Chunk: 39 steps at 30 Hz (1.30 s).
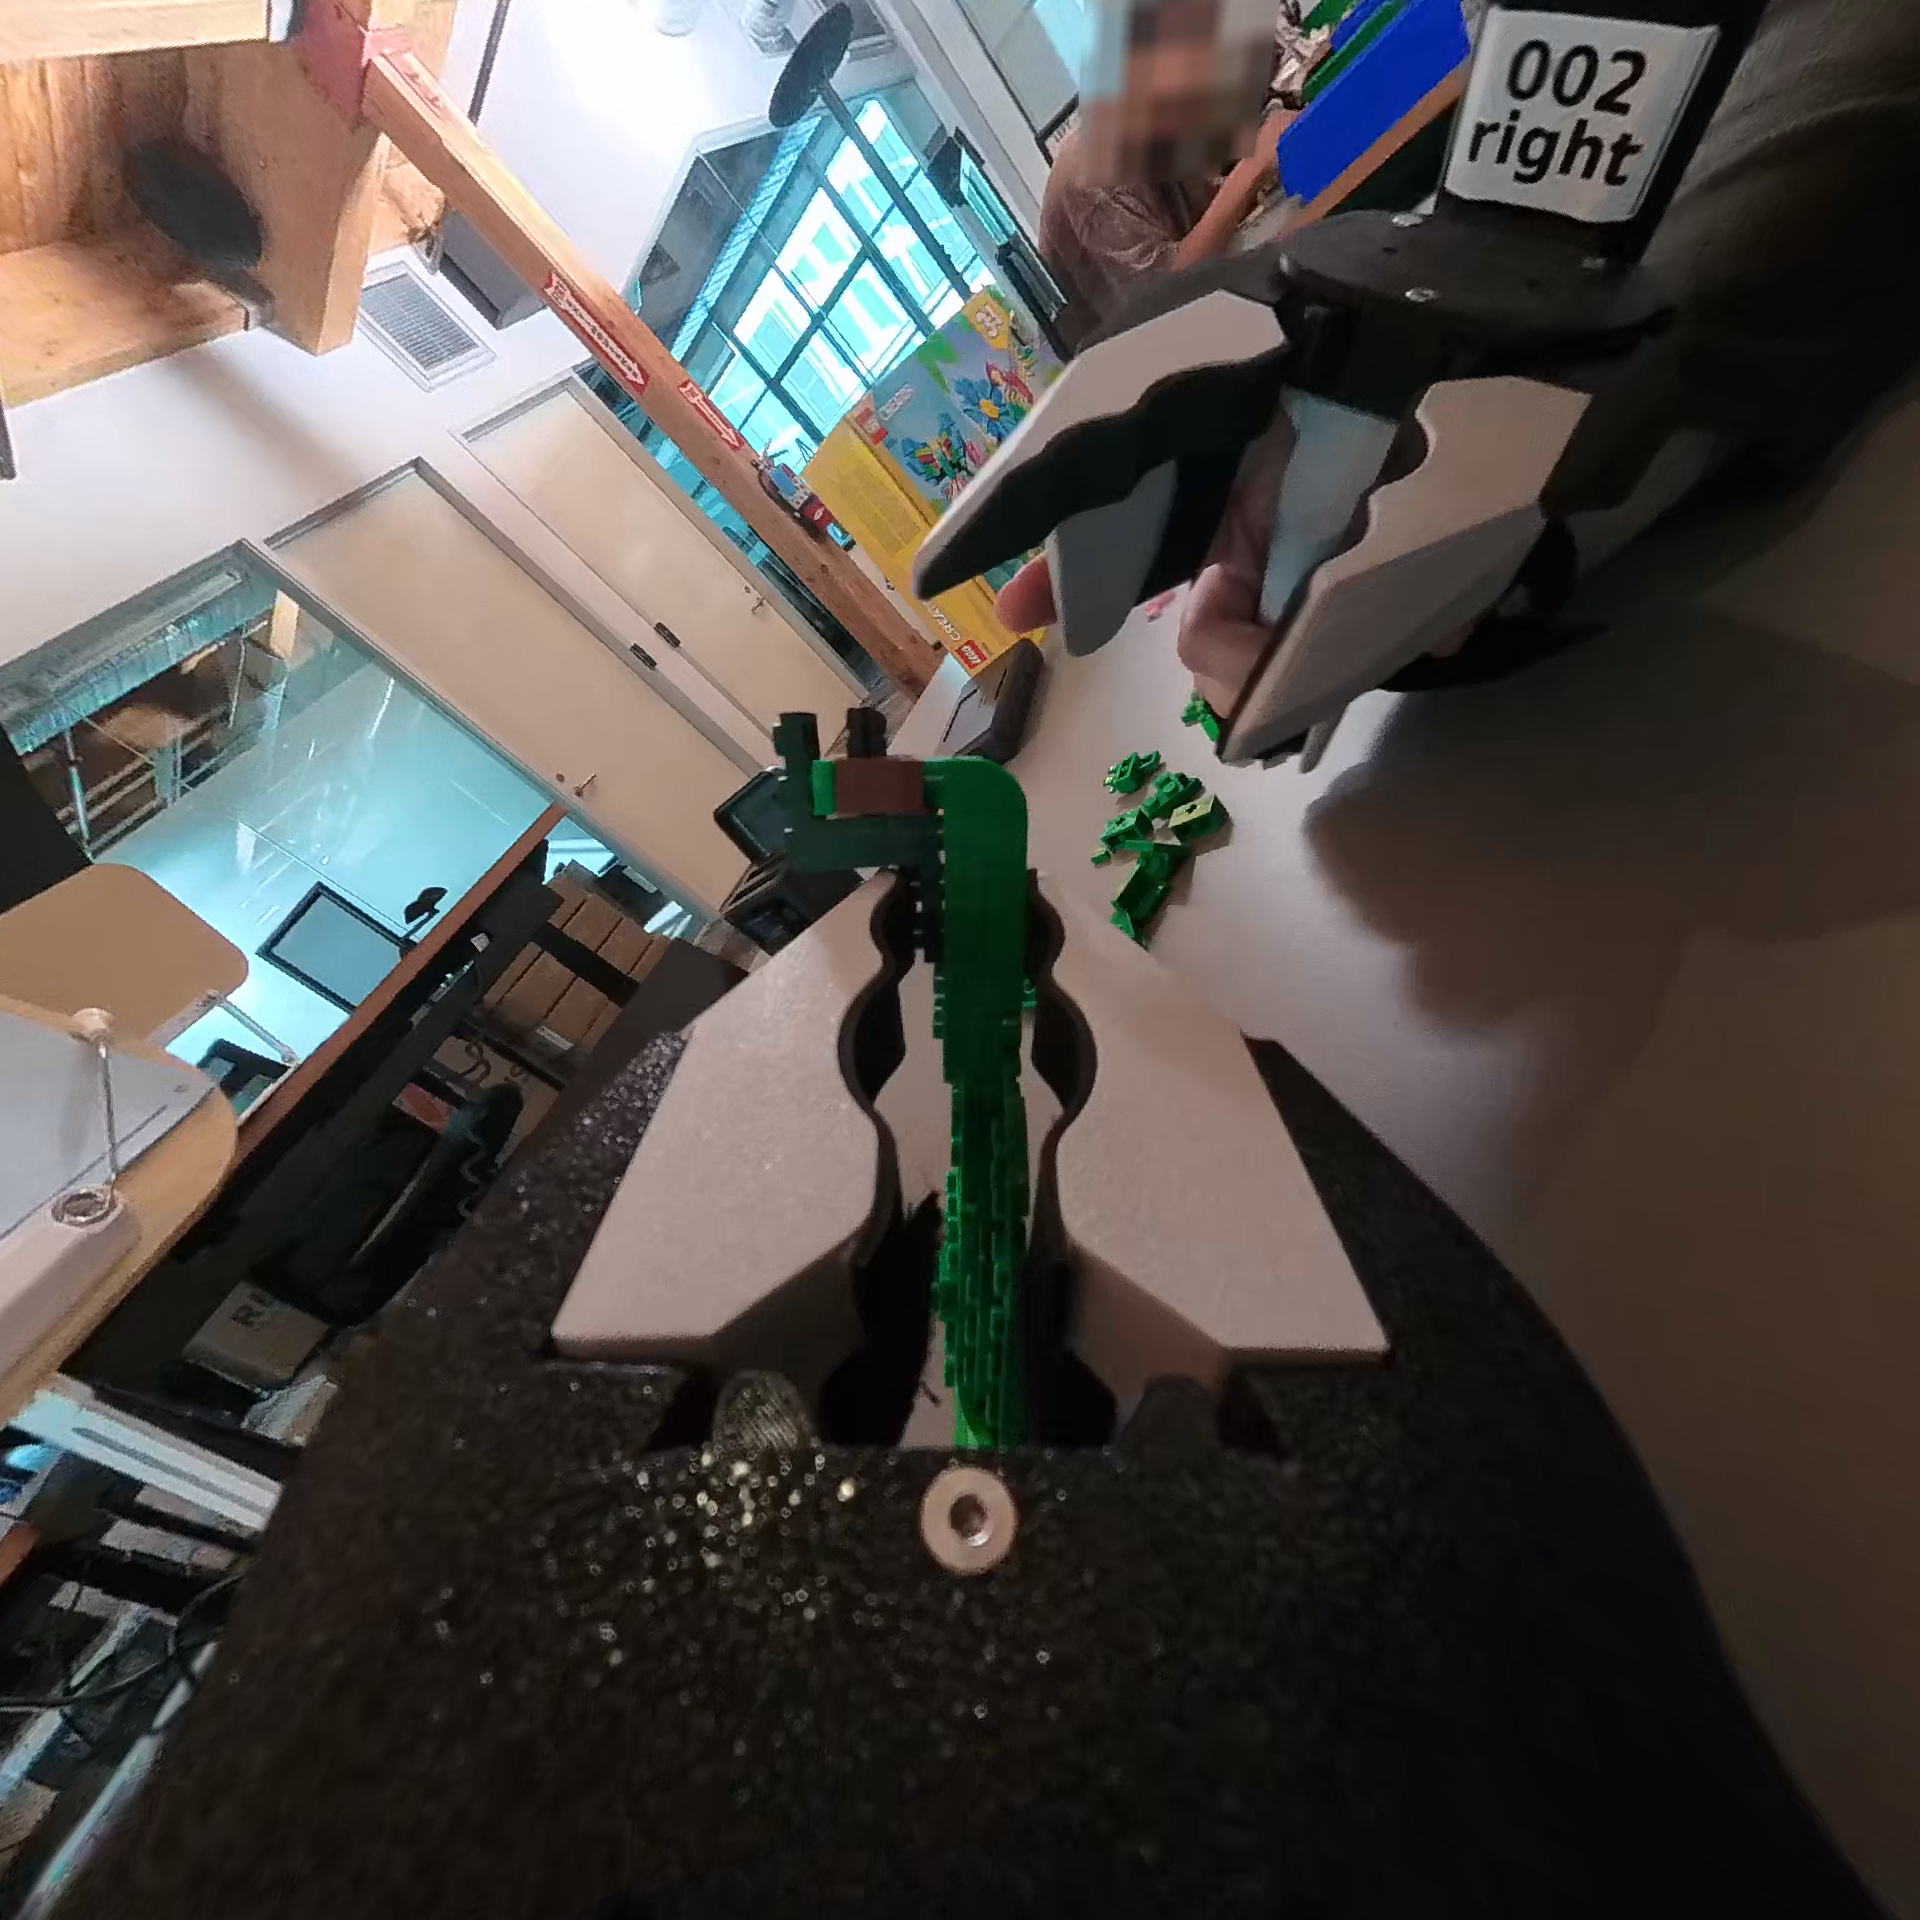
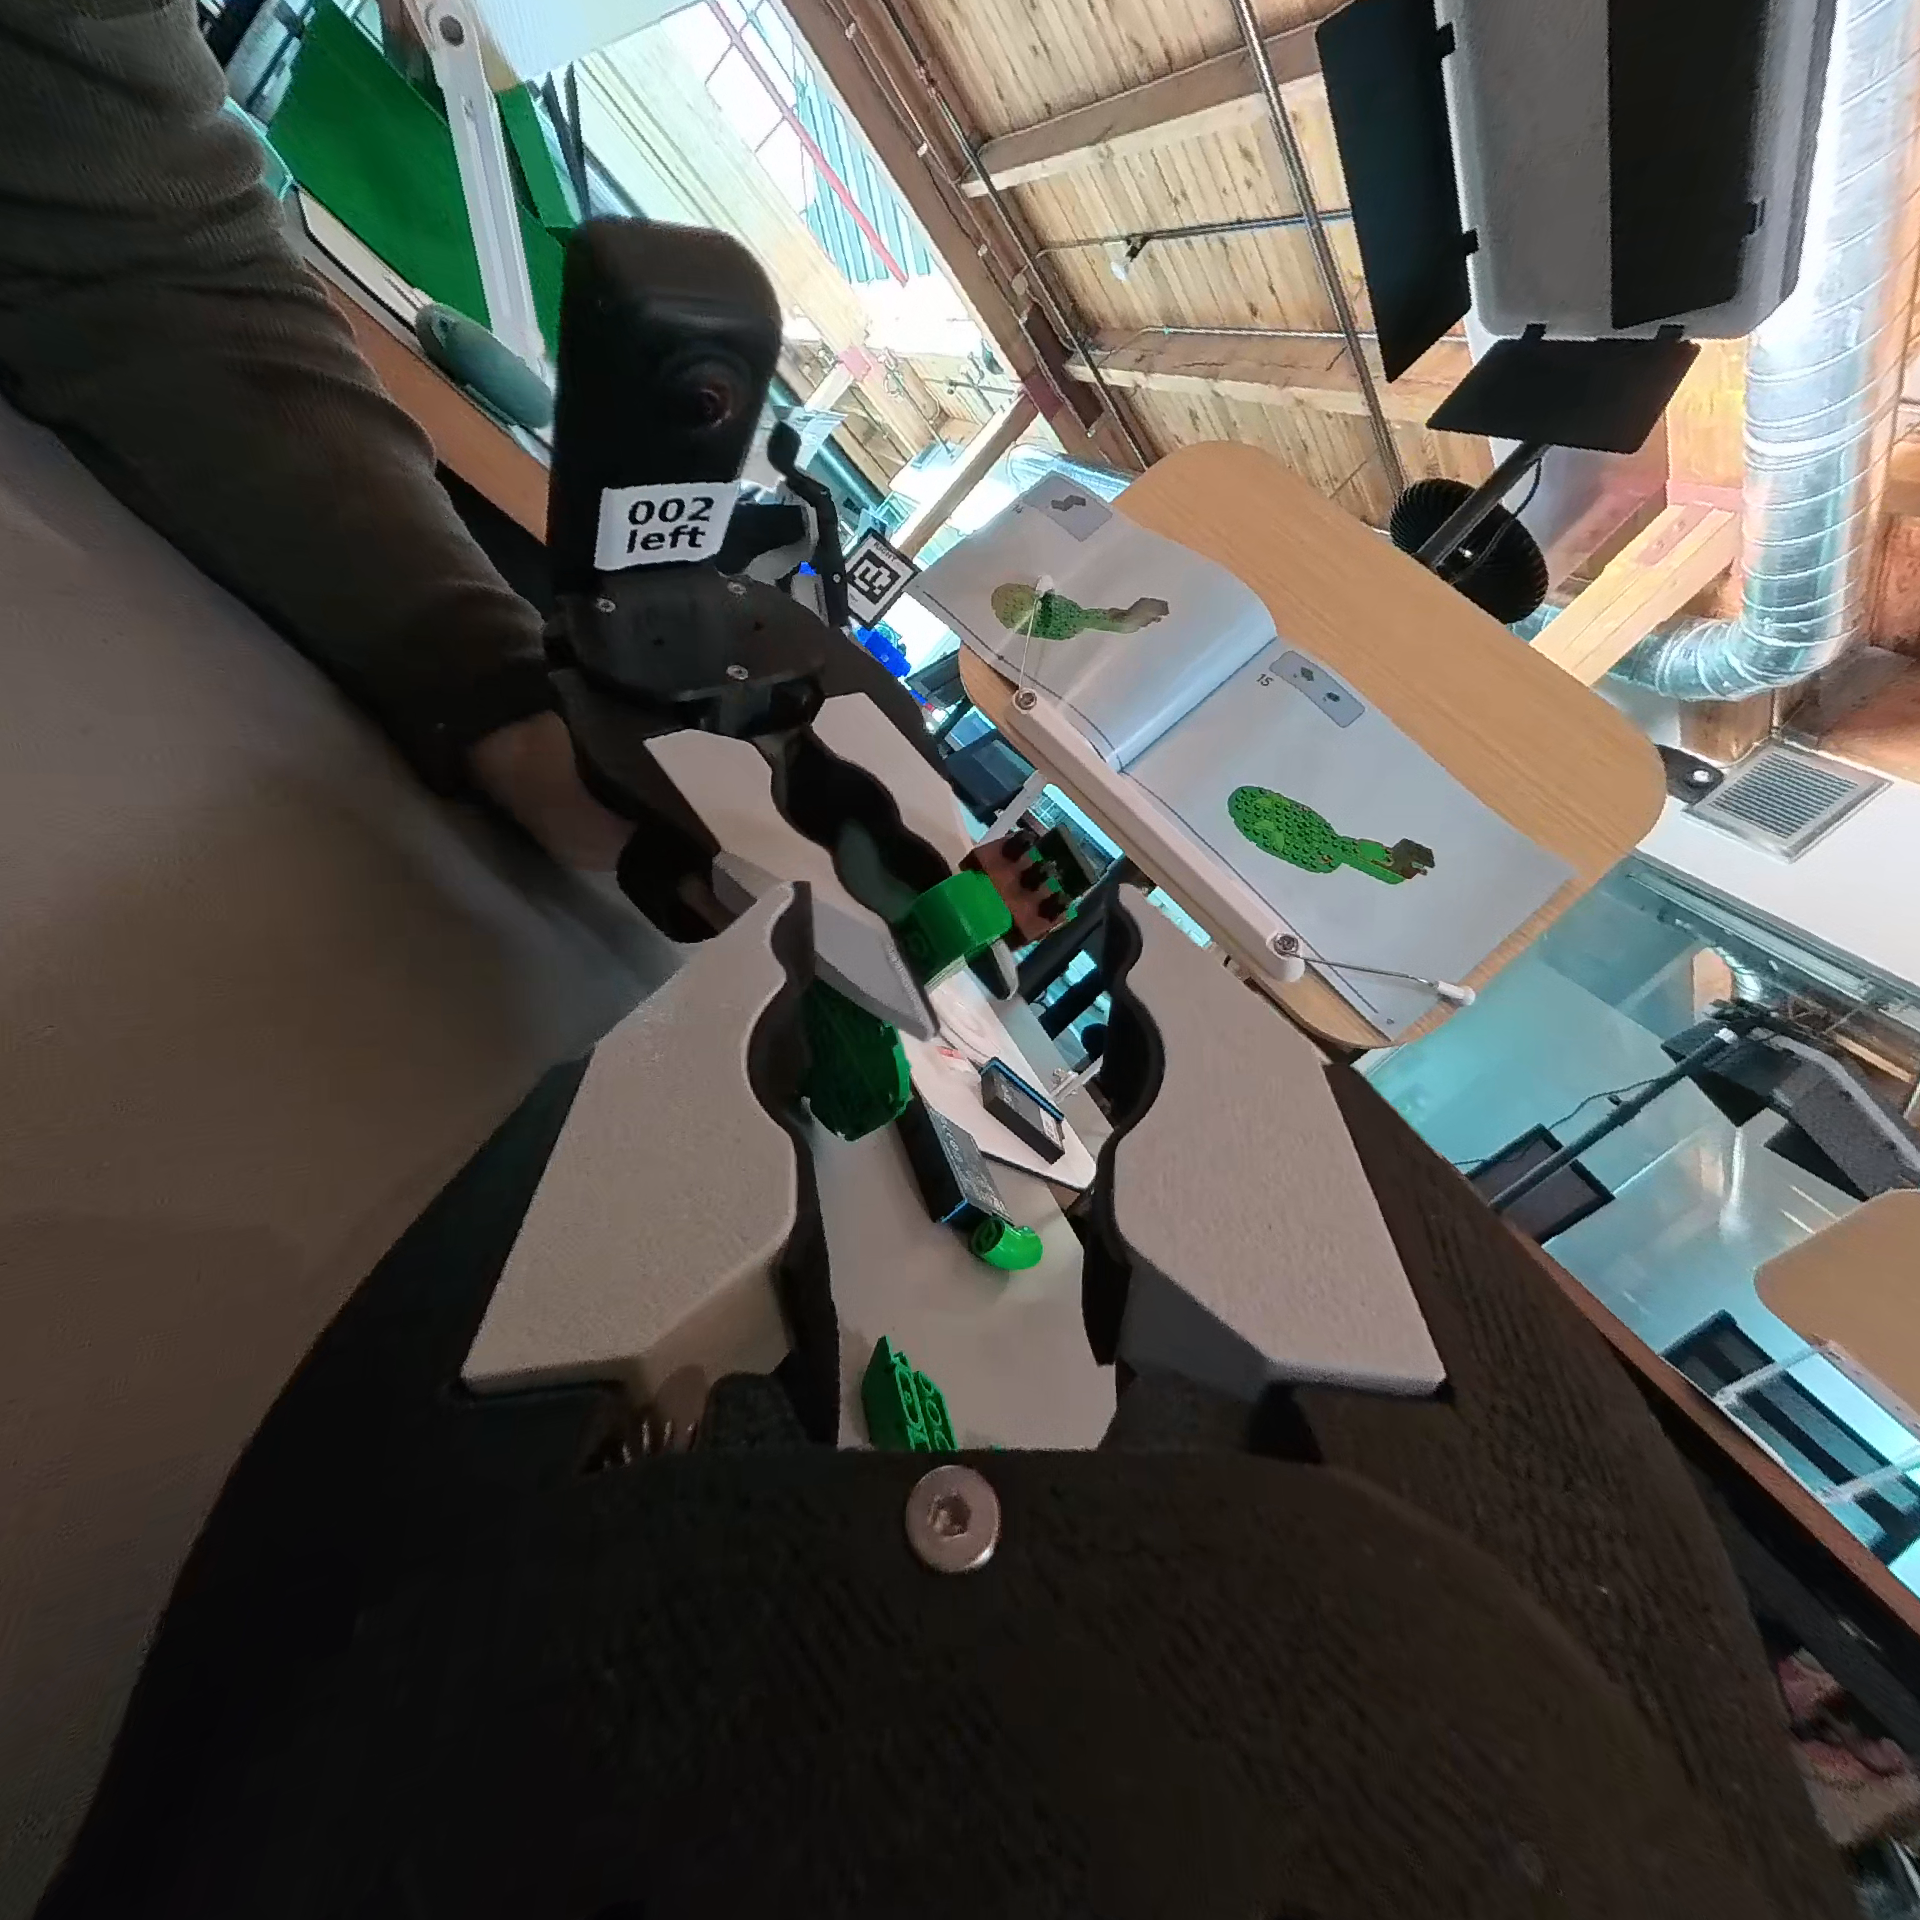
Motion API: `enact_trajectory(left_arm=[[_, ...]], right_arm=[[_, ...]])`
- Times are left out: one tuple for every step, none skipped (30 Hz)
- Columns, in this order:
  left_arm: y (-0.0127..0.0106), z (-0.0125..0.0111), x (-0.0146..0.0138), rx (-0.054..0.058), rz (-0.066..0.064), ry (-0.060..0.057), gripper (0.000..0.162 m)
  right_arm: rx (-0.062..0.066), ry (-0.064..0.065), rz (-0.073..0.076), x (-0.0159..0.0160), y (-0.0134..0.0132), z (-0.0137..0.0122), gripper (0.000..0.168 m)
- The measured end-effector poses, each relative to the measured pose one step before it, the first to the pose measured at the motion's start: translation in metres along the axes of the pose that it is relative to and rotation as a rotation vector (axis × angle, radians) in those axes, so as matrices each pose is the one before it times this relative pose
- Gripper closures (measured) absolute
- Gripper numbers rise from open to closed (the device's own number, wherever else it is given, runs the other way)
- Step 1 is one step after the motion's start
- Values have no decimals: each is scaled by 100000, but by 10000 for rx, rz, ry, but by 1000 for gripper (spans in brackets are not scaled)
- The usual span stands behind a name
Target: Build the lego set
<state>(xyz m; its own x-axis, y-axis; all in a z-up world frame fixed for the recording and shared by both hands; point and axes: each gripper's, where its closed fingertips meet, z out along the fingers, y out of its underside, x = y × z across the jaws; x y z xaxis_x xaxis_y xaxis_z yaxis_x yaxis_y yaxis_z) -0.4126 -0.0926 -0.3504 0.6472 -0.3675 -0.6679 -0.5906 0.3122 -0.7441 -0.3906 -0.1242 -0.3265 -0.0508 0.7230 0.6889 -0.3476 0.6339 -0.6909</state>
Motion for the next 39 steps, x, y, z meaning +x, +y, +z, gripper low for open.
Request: enact_trajectory(left_arm=[[0, 18, 145, -12, 139, 22, 144], [31, 15, 113, -15, 136, -1, 144], [18, 4, 73, -11, 116, -11, 144], [28, 7, 40, -14, 72, -11, 144], [12, 2, 41, 0, 26, 10, 144], [-9, -28, -7, 19, -23, 5, 144], [-15, -25, -79, 21, -51, -22, 144], [-5, -35, -91, 26, -69, -26, 144], [-17, -33, -65, 29, -78, -7, 144], [-3, -19, -64, 23, -65, -15, 144], [-10, -15, -57, 13, -36, -22, 144], [-2, -13, -21, 8, -5, -11, 144], [-12, -4, 31, 6, 16, 6, 144], [-5, 5, 12, -1, 25, -5, 144], [0, -4, 14, -2, 30, -8, 144], [-9, -6, 7, 3, 25, -7, 144], [-8, 4, 10, 5, 14, -7, 144], [4, 0, 8, 6, 17, -8, 144], [4, -3, 15, 1, 13, 0, 144], [-8, -1, -3, 4, 13, -7, 144], [1, -2, -7, 3, 11, -16, 144], [-5, -3, -3, 2, 10, -9, 144], [15, 7, 17, -4, 20, -2, 144], [-3, -7, 23, -6, 26, 1, 144], [-2, 8, 40, -3, 31, 9, 144], [-1, 8, 43, -4, 31, 11, 144], [6, 15, 37, -6, 29, 8, 145], [1, 5, 47, -1, 22, 14, 144], [-4, 4, 23, -2, 24, 3, 144], [2, -1, 14, -3, 19, -2, 144], [1, -7, 8, 2, 3, 0, 144], [-3, 12, 4, 5, -4, 3, 144], [-1, 4, 27, 6, -3, 13, 144], [0, 5, 8, 1, 10, 1, 144], [4, 7, 22, 3, 10, 6, 144], [3, 9, 25, -1, 11, 5, 145], [11, 5, 16, -7, 17, 1, 144], [-2, 8, 5, -3, 17, -2, 144], [3, 4, 18, -1, 6, 6, 144]], right_arm=[[-27, -12, -9, -22, 48, 10, 115], [-15, -4, -10, -18, 26, 21, 115], [-10, -14, -8, -28, 17, 3, 116], [-14, -11, -8, -23, 27, 9, 116], [-20, -12, -7, -17, 46, 12, 117], [-16, -7, -8, -24, 27, 20, 117], [-9, -1, -10, -8, 16, 4, 118], [-11, -7, -3, -14, 25, 0, 118], [-7, 2, -5, 6, 13, 4, 118], [-4, -2, 0, -9, 16, 5, 119], [-6, -7, 5, -6, 18, 3, 119], [0, -1, 1, -2, 0, 0, 119], [-3, -7, -4, -15, -2, 1, 119], [-11, -6, -10, -21, 30, 9, 120], [-11, -2, -10, -10, 19, 2, 120], [-6, 12, -3, 20, -2, 10, 120], [-5, 22, 5, 42, 19, -9, 120], [-7, 47, 12, 85, 9, -6, 120], [-4, 47, 19, 102, 7, -17, 120], [-5, 35, 27, 73, 19, -10, 120], [-6, 16, 35, 56, 23, -1, 120], [-12, 7, 21, 25, 35, 5, 120], [-15, 7, -4, 14, 28, 8, 120], [-6, -8, -12, -24, 2, -1, 120], [-8, -15, -16, -38, 6, 18, 121], [-20, -12, -16, -33, 35, 6, 121], [-18, 2, -8, -5, 35, 16, 121], [-10, 0, 4, 4, 27, 9, 121], [-7, -1, 8, 7, 12, 4, 122], [-5, 6, 5, 5, 10, 6, 122], [-9, 1, -1, 9, 23, 0, 122], [-11, -5, -6, -17, 20, 2, 122], [-2, -11, -8, -31, 0, 11, 122], [-1, -12, -9, -18, -5, 2, 123], [-9, -7, -6, -12, 22, 1, 123], [-10, 0, 1, 1, 21, 12, 123], [-4, 2, -1, 4, 6, -3, 123], [-5, -2, -4, 1, 10, 6, 124], [-2, -3, -3, -16, 4, -1, 124]])
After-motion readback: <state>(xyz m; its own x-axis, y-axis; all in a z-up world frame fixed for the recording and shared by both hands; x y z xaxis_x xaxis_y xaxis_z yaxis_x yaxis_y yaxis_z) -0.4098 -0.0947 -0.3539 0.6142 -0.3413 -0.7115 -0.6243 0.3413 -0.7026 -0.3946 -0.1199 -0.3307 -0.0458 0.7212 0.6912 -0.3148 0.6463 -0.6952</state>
